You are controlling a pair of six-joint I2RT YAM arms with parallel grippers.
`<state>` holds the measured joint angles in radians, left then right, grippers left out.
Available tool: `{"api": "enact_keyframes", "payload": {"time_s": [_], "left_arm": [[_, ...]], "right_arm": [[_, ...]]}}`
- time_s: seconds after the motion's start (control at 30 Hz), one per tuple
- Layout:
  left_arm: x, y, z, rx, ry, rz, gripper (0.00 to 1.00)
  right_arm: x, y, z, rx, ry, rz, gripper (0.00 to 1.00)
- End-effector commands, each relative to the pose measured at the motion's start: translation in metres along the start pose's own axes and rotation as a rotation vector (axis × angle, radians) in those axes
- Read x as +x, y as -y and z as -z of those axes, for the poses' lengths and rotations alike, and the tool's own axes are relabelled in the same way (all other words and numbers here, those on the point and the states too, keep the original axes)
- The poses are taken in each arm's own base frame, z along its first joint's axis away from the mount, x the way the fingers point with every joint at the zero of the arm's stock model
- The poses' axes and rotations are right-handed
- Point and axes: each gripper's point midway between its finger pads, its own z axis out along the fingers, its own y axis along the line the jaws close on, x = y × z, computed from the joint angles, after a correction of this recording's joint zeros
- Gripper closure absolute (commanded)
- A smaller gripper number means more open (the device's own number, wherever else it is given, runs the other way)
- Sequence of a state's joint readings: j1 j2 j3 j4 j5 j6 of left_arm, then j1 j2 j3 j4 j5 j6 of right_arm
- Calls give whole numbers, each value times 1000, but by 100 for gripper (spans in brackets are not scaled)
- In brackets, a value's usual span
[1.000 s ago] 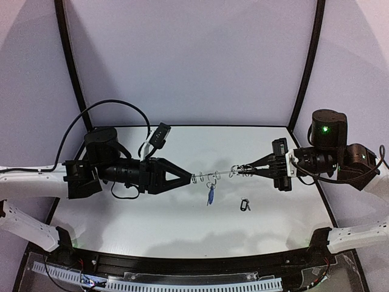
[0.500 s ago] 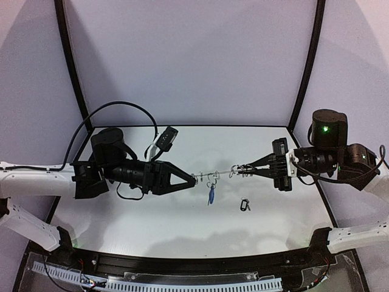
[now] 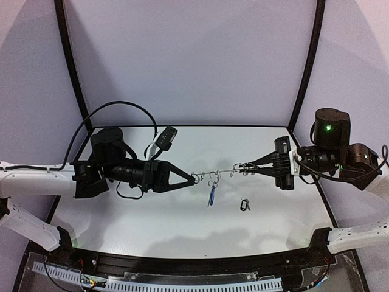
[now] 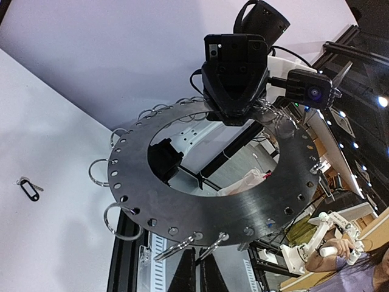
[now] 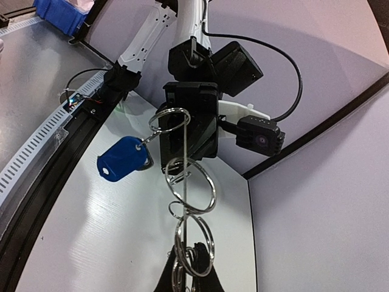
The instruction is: Put the keys on the keyring
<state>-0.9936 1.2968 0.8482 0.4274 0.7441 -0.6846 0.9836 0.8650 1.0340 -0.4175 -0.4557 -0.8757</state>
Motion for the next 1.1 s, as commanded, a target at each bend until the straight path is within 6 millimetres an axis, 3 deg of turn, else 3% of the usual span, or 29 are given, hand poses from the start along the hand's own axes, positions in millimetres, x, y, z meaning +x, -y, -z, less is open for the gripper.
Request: {"api": "enact_keyframes", "payload": {"time_s": [0.0,0.17,0.3,0.57,1.07], "left_arm": [[-14,12,2,19,45,-50,99],[-19,-5,12,-112,98,-45,99],[-22,-6,20,-168,109,-57,99],[-20,-13,18,-214,74,-26,99],[-40,-30,26,-364,123,-95,99]], "right_arm": [[-7,8,3,27,12,-1,100],[-3,9,3,35,-9,1,100],[2,11,2,45,-32,-3,100],[2,8,-4,25,-17,-13,100],[10,5,-11,28,-17,-25,99]]}}
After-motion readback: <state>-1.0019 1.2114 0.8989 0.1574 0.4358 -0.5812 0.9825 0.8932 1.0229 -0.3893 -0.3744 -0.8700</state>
